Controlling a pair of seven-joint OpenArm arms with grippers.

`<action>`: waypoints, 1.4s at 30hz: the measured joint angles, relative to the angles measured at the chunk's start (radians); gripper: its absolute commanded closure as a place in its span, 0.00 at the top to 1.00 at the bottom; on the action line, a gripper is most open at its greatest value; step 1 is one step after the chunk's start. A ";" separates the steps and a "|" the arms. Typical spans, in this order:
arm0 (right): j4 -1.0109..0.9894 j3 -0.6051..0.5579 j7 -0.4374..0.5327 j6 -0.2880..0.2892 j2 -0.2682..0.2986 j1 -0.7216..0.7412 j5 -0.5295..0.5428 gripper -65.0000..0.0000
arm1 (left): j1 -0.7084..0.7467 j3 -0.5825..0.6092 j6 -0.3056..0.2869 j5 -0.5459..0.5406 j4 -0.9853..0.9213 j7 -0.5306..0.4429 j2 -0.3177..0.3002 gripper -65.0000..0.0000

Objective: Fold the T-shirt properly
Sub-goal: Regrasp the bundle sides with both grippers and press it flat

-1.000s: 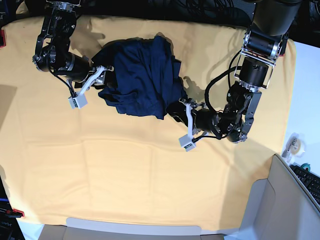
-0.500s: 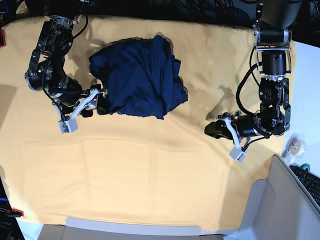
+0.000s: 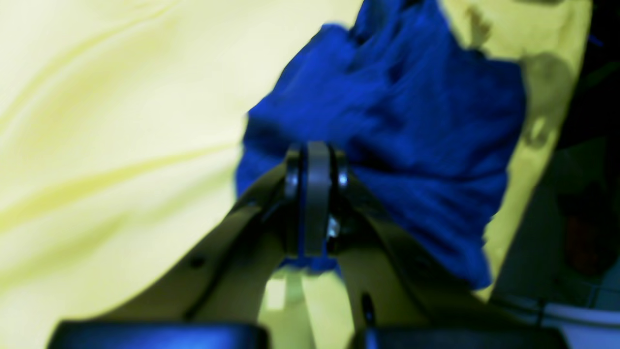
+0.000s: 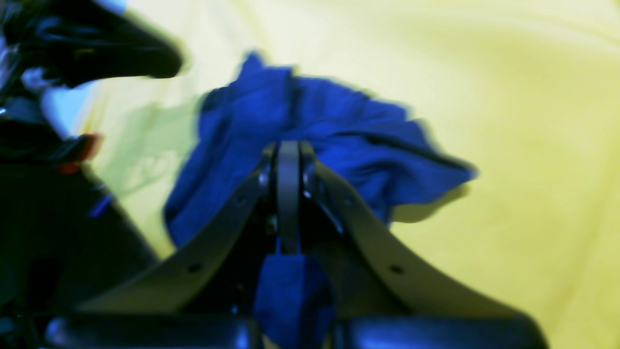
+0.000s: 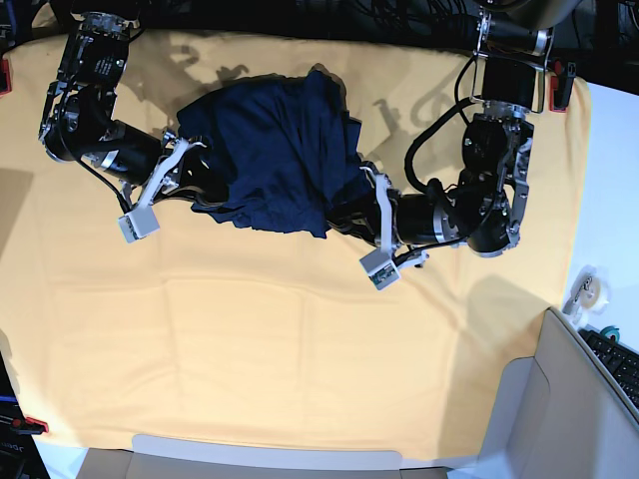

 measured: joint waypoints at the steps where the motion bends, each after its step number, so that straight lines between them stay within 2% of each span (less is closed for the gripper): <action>1: 0.002 0.000 0.005 0.000 0.000 -0.019 0.008 0.00 | 0.011 0.002 0.000 -0.003 0.000 -0.002 0.015 0.01; 5: -0.005 -0.001 -0.010 -0.001 0.005 -0.096 -0.006 0.00 | 0.055 0.006 0.001 0.003 -0.001 -0.002 0.026 0.01; 9: -0.005 -0.005 0.000 0.000 0.005 -0.097 -0.021 0.00 | 0.056 0.006 0.000 0.008 -0.004 -0.012 0.040 0.01; 14: -0.006 -0.006 -0.006 -0.005 -0.004 -0.098 -0.229 0.00 | 0.076 0.006 0.000 0.143 -0.020 -0.035 0.071 0.01; 16: -0.006 -0.005 -0.004 -0.005 -0.019 -0.097 -0.277 0.00 | 0.085 0.005 0.001 0.181 -0.033 -0.029 0.073 0.01; 19: -0.006 -0.006 -0.004 -0.005 -0.031 -0.095 -0.305 0.00 | 0.109 0.001 0.001 0.204 -0.037 -0.035 0.074 0.01; 27: -0.006 -0.003 0.002 -0.005 0.006 -0.075 -0.434 0.00 | 0.141 -0.005 0.000 0.348 -0.031 -0.058 0.074 0.01; 31: -0.005 -0.001 -0.001 -0.005 0.013 -0.068 -0.492 0.00 | 0.145 -0.009 0.000 0.359 -0.006 -0.053 0.053 0.01; 38: -0.002 0.028 0.002 -0.005 0.005 -0.026 -0.486 0.00 | 0.174 -0.127 0.001 0.379 0.143 -0.028 0.034 0.01; 41: 0.018 0.100 -0.006 -0.005 0.000 -0.015 -0.431 0.00 | 0.200 -0.148 0.000 0.378 0.193 -0.028 0.032 0.01; 42: 0.026 0.115 -0.003 -0.005 0.000 -0.013 -0.369 0.00 | 0.214 -0.157 0.000 0.379 0.211 -0.027 0.035 0.01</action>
